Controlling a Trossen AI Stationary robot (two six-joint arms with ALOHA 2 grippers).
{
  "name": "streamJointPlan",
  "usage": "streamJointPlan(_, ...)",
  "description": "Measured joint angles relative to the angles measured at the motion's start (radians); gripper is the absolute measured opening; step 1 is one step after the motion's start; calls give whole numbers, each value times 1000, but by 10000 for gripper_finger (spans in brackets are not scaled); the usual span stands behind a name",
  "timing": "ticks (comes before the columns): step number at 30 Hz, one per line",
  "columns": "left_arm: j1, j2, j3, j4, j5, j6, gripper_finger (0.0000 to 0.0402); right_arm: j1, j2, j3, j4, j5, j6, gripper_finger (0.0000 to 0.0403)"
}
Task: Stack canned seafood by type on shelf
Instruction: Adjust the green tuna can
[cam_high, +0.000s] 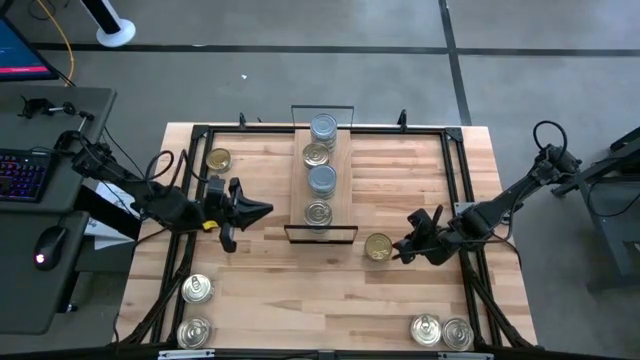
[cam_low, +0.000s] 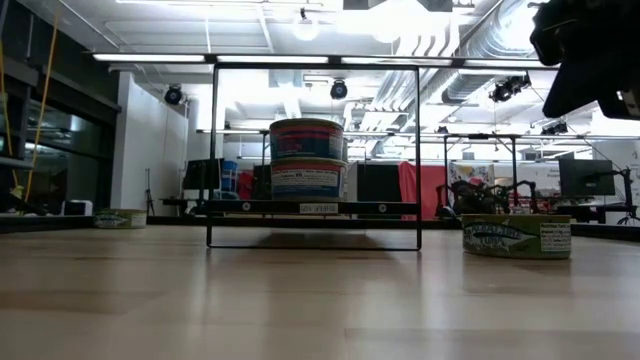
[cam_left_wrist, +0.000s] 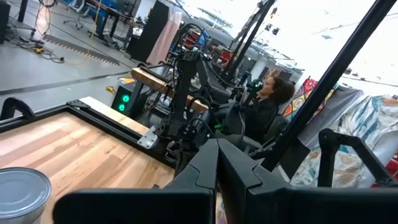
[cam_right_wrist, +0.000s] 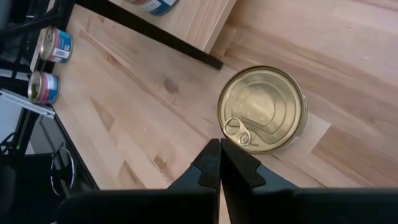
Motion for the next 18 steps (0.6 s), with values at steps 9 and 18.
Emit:
streamJointPlan(9,0,0,0,-15,0,0,0,-4,0,0,0,0,-11,0)
streamJointPlan(18,0,0,0,-28,-1,-1,0,-4,0,0,0,0,-11,0)
